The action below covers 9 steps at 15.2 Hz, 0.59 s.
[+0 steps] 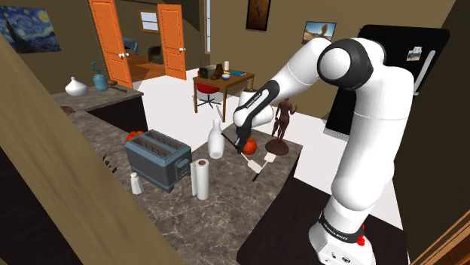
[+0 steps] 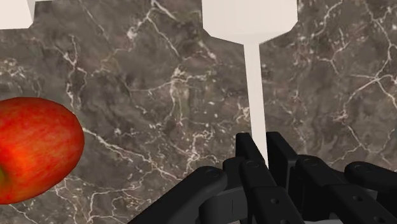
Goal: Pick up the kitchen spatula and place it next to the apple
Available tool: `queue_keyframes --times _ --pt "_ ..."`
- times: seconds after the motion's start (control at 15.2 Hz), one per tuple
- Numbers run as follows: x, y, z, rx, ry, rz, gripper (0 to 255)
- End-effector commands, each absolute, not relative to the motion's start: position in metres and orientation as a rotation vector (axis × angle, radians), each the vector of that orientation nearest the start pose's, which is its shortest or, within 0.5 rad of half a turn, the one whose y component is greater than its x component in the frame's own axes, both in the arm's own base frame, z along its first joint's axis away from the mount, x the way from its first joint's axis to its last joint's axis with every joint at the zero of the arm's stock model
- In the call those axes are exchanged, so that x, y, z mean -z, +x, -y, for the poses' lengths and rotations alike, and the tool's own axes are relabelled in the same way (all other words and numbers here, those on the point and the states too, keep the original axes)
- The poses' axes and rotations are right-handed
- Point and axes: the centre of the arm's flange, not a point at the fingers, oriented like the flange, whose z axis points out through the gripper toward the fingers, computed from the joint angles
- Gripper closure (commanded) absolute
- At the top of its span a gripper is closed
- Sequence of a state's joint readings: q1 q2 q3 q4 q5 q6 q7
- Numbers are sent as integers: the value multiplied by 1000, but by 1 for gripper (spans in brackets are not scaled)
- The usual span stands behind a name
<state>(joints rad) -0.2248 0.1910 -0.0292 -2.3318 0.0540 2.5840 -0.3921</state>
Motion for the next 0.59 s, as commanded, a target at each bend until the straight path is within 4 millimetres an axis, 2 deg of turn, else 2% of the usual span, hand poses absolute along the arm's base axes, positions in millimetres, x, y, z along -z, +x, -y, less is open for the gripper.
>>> queue_keyframes --times 0.0,0.53 --pt "-250 508 133 104 -3133 147 255" --pt "-208 508 133 104 -3133 147 255"
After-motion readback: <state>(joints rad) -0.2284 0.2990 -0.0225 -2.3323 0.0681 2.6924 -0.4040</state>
